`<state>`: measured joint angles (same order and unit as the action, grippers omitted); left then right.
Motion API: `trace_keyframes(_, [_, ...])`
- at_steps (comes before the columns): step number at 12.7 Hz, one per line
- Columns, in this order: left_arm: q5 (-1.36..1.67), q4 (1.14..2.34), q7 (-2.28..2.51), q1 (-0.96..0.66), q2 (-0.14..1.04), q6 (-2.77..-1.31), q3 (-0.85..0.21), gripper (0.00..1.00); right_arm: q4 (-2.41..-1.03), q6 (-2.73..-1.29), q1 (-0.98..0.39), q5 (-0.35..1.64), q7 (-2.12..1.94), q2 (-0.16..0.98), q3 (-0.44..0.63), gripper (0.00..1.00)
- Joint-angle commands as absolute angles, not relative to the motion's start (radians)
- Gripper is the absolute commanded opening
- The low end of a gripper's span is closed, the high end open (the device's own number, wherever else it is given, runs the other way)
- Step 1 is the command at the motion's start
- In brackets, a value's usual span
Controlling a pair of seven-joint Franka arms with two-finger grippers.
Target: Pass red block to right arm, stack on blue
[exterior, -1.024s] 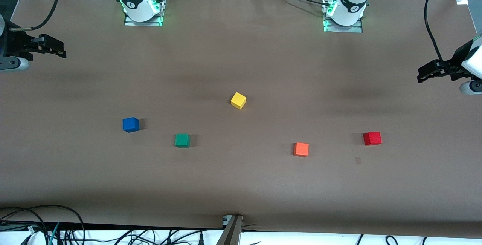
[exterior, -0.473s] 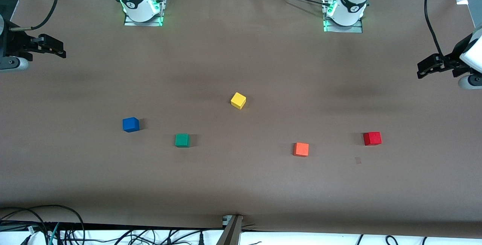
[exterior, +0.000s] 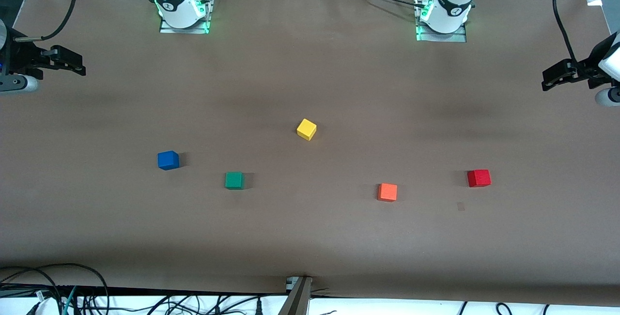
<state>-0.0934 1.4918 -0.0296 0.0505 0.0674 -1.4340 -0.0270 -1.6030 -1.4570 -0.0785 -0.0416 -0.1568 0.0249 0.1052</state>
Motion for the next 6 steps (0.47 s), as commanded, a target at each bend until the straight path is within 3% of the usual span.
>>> trace_keyframes(1, [-0.145, 1.451, -0.234, 0.092, 0.075, -1.41, -0.014, 1.0, -1.578, -1.45, -0.071, -0.023, -0.163, 0.034, 0.103, 1.0])
trace_keyframes(6, [-0.134, 1.365, -0.685, 0.214, 0.184, -1.413, -0.014, 1.0, -1.578, -1.448, -0.074, -0.023, -0.161, 0.034, 0.103, 1.0])
